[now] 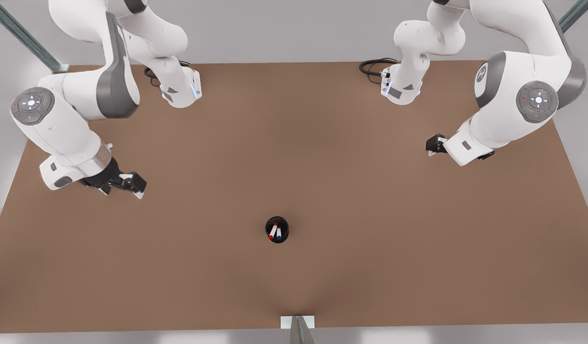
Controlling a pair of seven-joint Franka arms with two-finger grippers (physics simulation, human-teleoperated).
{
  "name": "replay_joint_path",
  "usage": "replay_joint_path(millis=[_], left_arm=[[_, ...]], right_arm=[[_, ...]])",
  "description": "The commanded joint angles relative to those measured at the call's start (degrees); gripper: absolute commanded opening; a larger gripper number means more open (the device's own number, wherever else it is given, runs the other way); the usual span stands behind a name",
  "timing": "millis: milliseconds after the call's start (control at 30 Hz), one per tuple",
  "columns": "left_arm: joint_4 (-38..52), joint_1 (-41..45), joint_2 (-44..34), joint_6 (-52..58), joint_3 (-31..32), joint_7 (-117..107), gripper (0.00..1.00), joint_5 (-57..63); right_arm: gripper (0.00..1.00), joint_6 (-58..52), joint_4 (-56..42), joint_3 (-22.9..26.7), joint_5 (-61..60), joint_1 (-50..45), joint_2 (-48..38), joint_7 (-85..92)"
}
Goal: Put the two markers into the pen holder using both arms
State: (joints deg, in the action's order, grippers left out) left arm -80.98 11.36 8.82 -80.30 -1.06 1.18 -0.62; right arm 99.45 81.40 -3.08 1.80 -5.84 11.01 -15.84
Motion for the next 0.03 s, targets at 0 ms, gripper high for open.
replay_joint_path(millis=[0], left_arm=[[0.0,0.1,0.1,0.1,0.0,-0.4,1.0,0.0]], right_arm=[[1.0,-6.8,-0.2,0.2,-1.7,1.1,0.2,8.8]])
